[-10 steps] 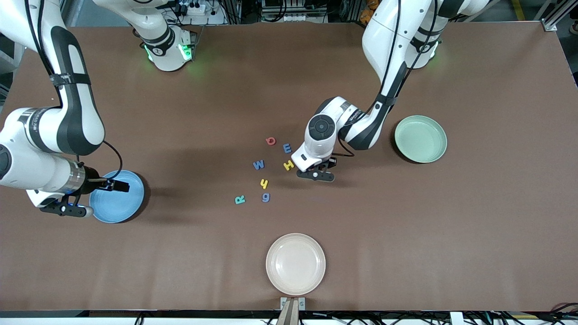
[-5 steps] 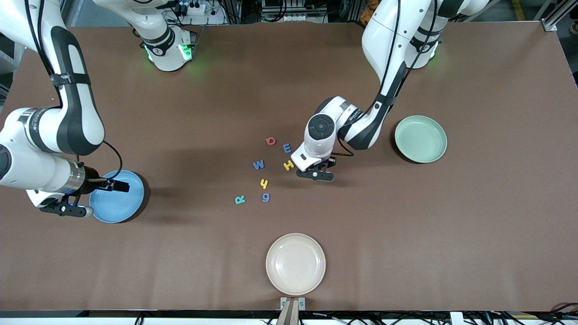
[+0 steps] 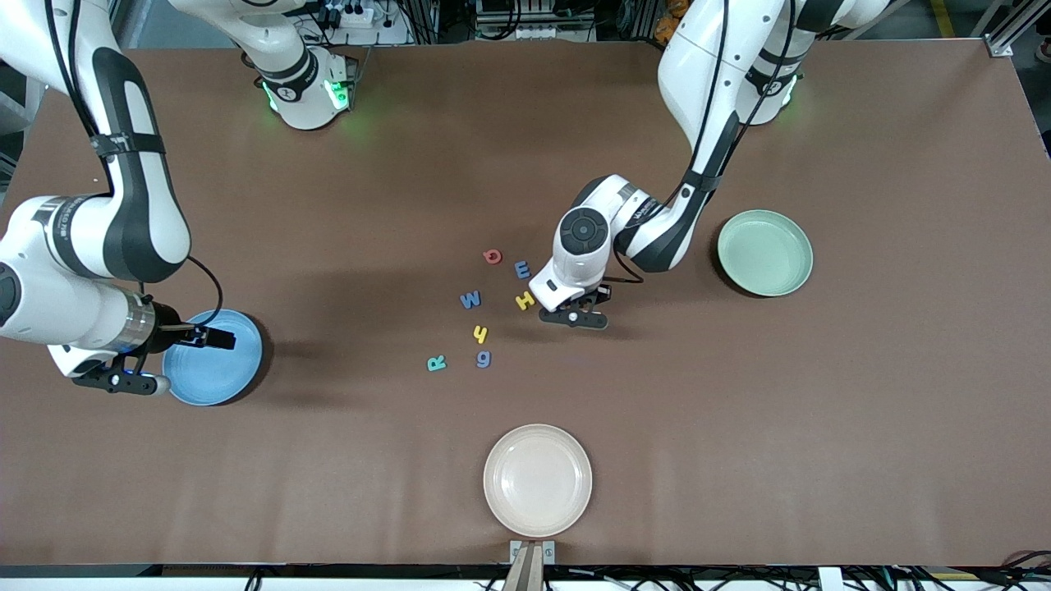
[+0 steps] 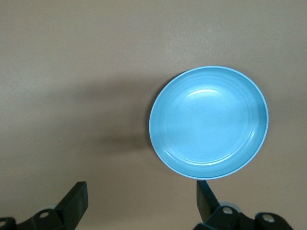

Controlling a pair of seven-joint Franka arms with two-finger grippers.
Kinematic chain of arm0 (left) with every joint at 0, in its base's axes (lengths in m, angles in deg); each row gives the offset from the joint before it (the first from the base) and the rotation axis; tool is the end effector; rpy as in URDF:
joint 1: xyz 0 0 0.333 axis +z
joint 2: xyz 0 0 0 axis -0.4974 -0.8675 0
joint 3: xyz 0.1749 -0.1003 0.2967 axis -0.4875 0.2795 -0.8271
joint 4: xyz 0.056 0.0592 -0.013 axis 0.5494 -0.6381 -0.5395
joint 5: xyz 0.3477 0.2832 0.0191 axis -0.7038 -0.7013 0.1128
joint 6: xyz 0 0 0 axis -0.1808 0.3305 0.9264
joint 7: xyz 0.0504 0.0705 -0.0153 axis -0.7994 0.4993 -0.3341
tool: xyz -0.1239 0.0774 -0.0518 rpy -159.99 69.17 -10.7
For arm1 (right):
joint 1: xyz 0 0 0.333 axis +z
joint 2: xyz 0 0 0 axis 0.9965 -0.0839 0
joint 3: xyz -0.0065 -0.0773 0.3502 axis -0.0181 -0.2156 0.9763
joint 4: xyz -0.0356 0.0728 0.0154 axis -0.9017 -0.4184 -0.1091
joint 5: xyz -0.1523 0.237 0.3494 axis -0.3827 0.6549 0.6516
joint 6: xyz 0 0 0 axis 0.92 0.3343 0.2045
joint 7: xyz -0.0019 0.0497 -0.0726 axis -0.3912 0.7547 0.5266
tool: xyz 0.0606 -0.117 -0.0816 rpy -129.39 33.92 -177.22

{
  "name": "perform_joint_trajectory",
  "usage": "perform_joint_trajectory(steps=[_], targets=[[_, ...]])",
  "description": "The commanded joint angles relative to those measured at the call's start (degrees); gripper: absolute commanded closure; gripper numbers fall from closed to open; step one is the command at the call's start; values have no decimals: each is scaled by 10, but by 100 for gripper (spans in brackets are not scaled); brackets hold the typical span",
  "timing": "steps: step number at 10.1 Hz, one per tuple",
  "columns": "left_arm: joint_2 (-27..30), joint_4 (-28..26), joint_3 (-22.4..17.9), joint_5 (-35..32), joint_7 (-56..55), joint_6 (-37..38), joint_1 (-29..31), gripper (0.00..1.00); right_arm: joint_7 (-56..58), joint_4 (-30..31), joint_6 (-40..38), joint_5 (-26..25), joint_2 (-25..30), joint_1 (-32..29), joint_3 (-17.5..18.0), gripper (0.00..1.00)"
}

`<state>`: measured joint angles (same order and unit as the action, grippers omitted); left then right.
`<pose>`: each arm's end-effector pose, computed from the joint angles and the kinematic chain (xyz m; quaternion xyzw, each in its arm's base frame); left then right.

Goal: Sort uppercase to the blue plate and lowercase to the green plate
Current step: 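Carry the pink w to the green plate while the right gripper reaches letters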

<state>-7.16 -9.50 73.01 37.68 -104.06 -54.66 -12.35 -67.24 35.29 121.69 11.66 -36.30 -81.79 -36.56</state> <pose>0.5501 -0.4888 0.1169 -0.9970 0.0719 0.0260 0.0113 0.7161 -0.0213 0.3240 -0.9956 0.0756 0.0551 0.0109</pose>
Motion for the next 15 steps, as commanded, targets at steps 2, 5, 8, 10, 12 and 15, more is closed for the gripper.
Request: perform_joint_trajectory(steps=[2, 5, 8, 10, 12, 15], targets=[[40, -15, -2, 8, 20, 65, 21, 80, -7, -4, -3, 7, 3, 1, 2, 0], [74, -19, 0, 8, 105, 121, 75, 81, -18, -4, -2, 9, 2, 12, 3, 0], [128, -52, 27, 8, 231, 145, 188, 81, -46, -3, 3, 10, 1, 40, 3, 0], [180, -117, 46, 2, 324, 145, 265, 82, -80, -2, 3, 32, 1, 74, 3, 0], [227, -175, 46, 0, 414, 144, 320, 83, -120, 1, 3, 33, 0, 120, 3, 0], [304, -281, 46, -8, 451, 126, 362, 83, -91, 1, 37, 32, -16, 187, 3, 0]])
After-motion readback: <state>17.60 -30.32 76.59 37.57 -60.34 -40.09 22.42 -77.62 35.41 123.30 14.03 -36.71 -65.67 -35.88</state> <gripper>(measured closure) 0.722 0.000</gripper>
